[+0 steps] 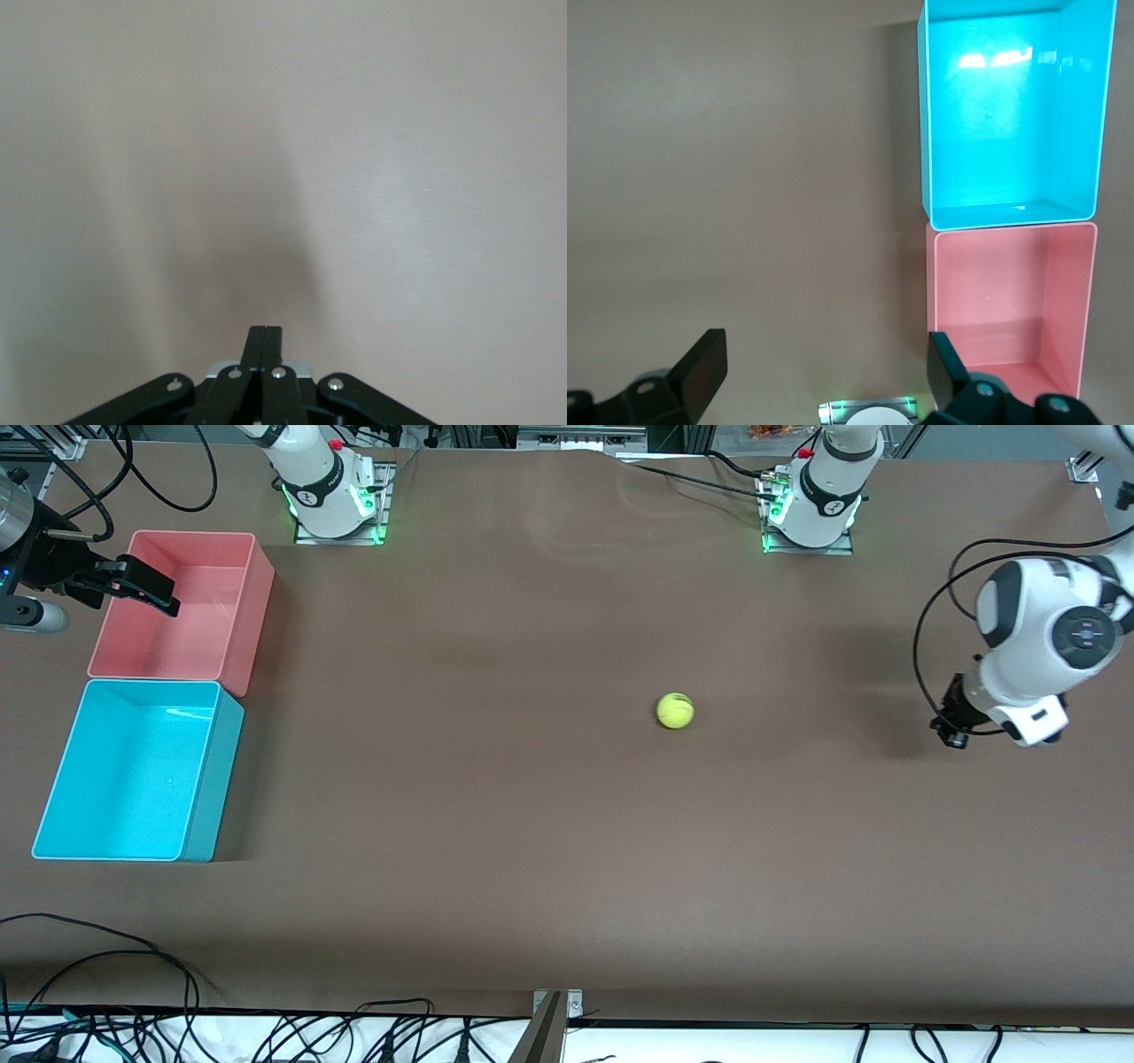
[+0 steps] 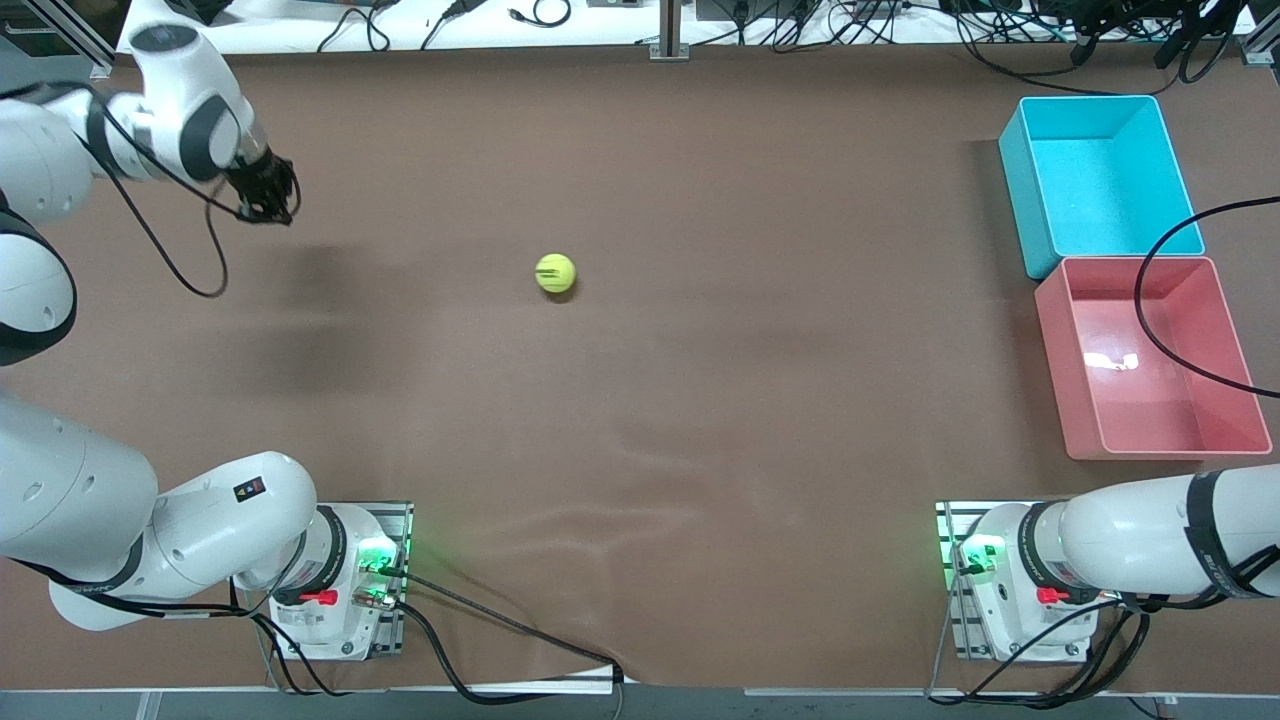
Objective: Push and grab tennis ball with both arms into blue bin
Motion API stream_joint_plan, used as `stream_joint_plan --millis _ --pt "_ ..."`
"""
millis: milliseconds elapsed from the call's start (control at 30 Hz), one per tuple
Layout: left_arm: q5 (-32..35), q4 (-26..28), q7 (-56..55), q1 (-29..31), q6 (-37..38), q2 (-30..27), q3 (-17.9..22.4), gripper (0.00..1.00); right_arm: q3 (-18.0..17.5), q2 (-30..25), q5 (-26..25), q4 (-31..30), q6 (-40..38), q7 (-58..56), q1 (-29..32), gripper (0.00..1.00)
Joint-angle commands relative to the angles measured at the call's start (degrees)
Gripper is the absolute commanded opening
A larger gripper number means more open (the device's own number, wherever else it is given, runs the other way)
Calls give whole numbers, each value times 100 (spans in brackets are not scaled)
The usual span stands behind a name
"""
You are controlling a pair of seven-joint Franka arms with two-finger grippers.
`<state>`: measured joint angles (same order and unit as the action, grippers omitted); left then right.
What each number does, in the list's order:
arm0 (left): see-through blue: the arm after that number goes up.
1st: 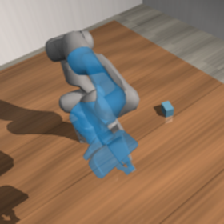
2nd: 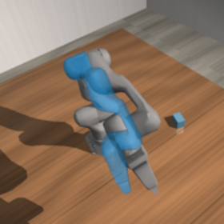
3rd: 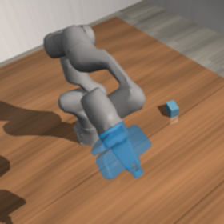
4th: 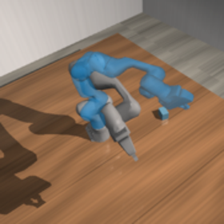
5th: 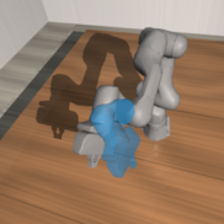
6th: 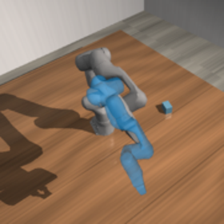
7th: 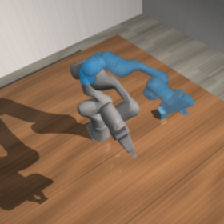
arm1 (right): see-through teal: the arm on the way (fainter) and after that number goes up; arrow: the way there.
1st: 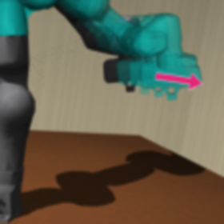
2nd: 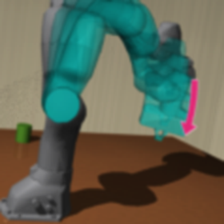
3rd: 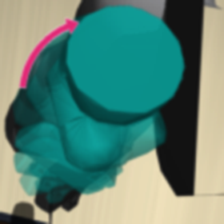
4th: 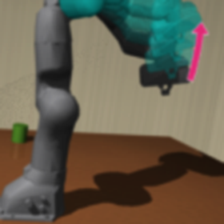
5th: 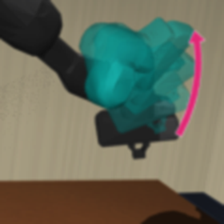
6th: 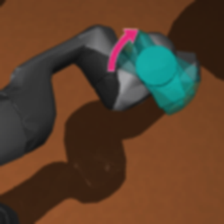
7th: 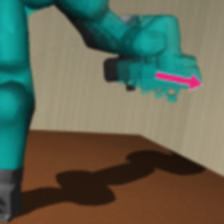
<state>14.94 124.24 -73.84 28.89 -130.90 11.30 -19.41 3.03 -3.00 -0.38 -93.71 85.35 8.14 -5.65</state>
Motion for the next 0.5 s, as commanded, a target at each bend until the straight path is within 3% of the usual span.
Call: stream_joint_plan --millis 0,467 --pt "-553 -979 1414 -6 1064 -14 -10 0 14 -25 -14 81 -115 -84 -15 100" --pt "-826 -2702 4113 -94 2656 4 -115 0 22 -25 -14 99 -115 -67 -6 100"
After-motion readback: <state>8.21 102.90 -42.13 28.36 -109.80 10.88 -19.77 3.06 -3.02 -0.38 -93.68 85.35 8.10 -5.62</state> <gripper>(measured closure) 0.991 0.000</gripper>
